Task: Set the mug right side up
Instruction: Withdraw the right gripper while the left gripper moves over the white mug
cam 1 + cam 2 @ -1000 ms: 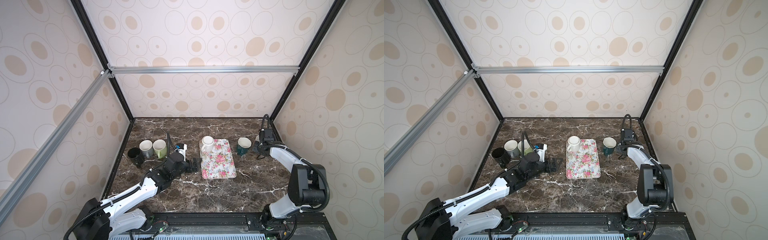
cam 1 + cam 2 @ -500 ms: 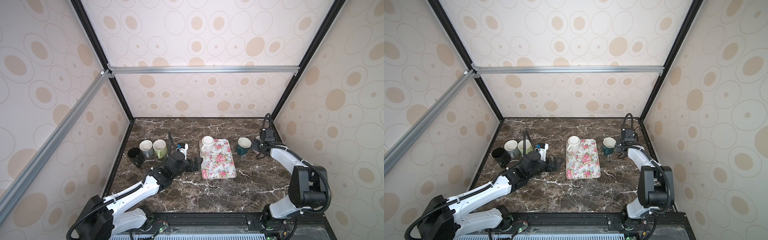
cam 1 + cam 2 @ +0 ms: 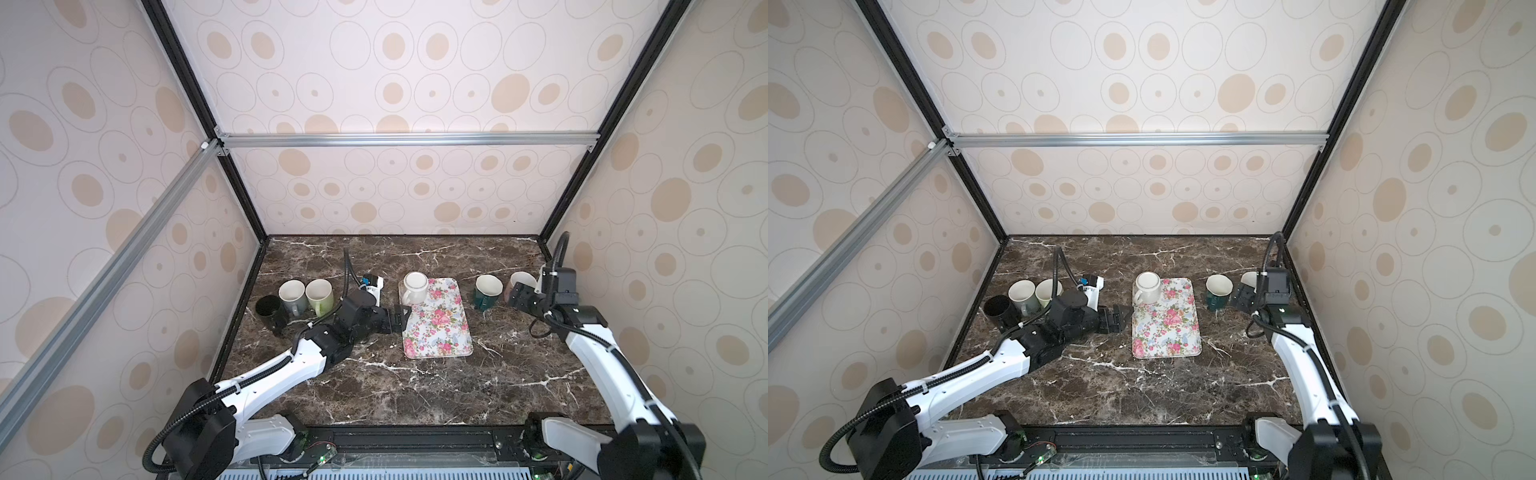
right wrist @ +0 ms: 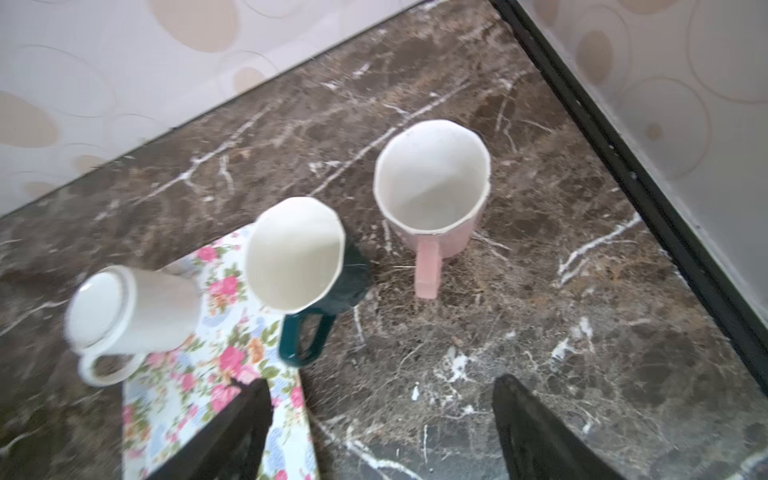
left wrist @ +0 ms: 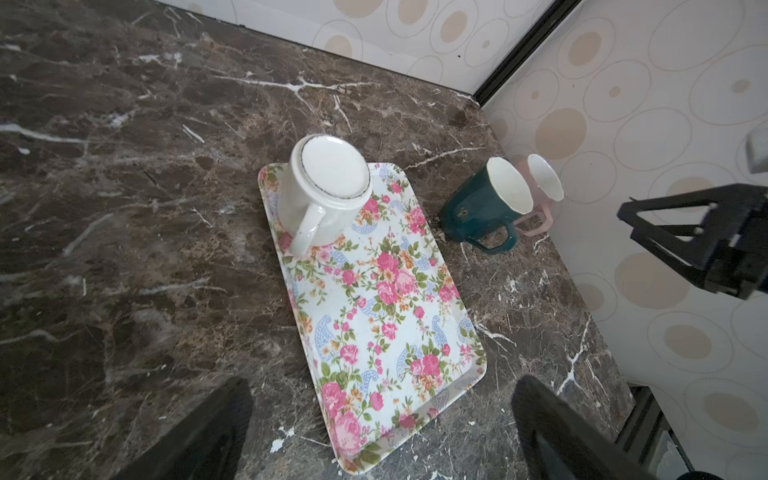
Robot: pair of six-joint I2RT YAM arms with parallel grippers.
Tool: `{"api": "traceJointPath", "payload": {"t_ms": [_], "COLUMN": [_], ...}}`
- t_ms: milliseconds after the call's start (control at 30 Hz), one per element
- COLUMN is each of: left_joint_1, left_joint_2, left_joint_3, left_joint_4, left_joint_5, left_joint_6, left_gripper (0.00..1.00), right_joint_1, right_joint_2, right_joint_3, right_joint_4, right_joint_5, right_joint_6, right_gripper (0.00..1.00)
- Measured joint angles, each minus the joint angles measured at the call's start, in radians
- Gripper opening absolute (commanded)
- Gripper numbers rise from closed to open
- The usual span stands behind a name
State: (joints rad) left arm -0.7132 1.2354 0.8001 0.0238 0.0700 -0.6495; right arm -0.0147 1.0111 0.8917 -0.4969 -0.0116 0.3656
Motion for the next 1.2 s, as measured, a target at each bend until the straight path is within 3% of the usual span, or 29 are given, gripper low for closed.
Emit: {"api": "traceJointPath", "payload": {"t_ms": [233, 600, 767, 967, 1200], "left_joint_1": [0.005, 0.014, 0.016, 0.017, 0.017], "left_joint_2": [0.133, 0.357, 0.449, 0.571, 0.601], "left_joint_3": [0.081, 0.244, 0.351, 0.495, 0.517], "left_joint_4": [-0.05, -0.087, -0.111, -0.177, -0.251], "left_joint_5": [0.012, 0.001, -0.027, -0.071, -0.13], "left_joint_6": [0.101, 0.172, 0.196, 0.249, 0.311], "left_gripper": [0.98, 0.98, 0.93, 0.78, 0.73], "right_joint_1": [0.0, 0.0, 0.0, 0.0, 0.0], "right_joint_2": [-0.118, -0.206, -0.212, -0.292, -0.396], "right_joint_3": [-0.076, -0.32, -0.348, -0.357, -0.373], "right_joint_4": [-0.047, 0.08, 0.1, 0.101, 0.084], "right_joint_5": [-0.239, -0.516, -0.565, -0.592, -0.587], "right_joint_6": [0.001, 0.105, 0.119, 0.119, 0.114], "right_gripper": [0.88, 0.88, 0.87, 0.87, 0.87]}}
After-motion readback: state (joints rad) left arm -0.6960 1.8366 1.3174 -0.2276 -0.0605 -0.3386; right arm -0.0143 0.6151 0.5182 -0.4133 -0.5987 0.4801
